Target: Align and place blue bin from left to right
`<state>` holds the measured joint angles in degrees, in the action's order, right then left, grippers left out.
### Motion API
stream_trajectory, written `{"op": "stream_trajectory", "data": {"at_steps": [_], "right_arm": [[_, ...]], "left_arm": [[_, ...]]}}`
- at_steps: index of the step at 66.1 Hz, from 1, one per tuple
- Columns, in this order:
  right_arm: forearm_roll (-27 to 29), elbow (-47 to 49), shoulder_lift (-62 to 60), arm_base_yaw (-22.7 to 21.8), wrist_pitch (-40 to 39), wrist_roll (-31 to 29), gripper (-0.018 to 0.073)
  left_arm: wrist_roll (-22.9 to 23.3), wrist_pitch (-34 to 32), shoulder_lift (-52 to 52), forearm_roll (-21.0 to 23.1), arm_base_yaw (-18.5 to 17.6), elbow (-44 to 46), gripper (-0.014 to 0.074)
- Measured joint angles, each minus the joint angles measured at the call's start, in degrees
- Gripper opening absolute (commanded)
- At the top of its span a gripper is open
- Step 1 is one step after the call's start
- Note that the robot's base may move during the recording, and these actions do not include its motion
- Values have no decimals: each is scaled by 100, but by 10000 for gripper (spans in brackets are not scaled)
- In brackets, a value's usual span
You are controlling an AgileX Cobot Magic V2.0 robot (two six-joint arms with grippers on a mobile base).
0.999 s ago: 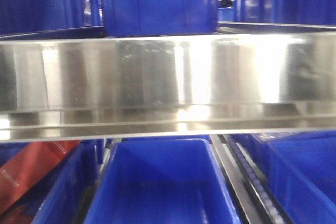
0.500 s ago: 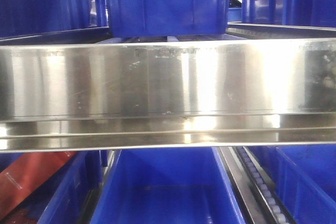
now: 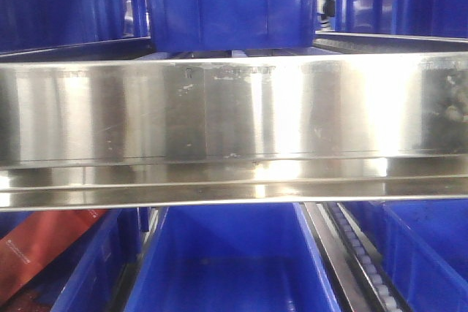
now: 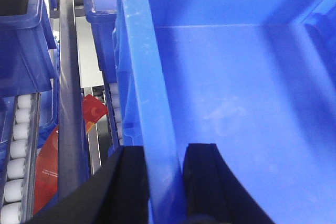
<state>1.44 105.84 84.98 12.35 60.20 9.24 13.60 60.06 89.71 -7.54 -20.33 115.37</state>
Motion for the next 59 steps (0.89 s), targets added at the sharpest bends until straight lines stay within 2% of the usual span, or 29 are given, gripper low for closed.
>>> {"op": "stream_trajectory", "data": {"at_steps": [36,59], "right_arm": [[0,0,64,0,-79,-11,-68],[13,0,822,-213,-262,-160,-68]], "left_arm": [[0,-23,36,-10,0,0,-111],[10,160,780,-111,0,0,-111]]}}
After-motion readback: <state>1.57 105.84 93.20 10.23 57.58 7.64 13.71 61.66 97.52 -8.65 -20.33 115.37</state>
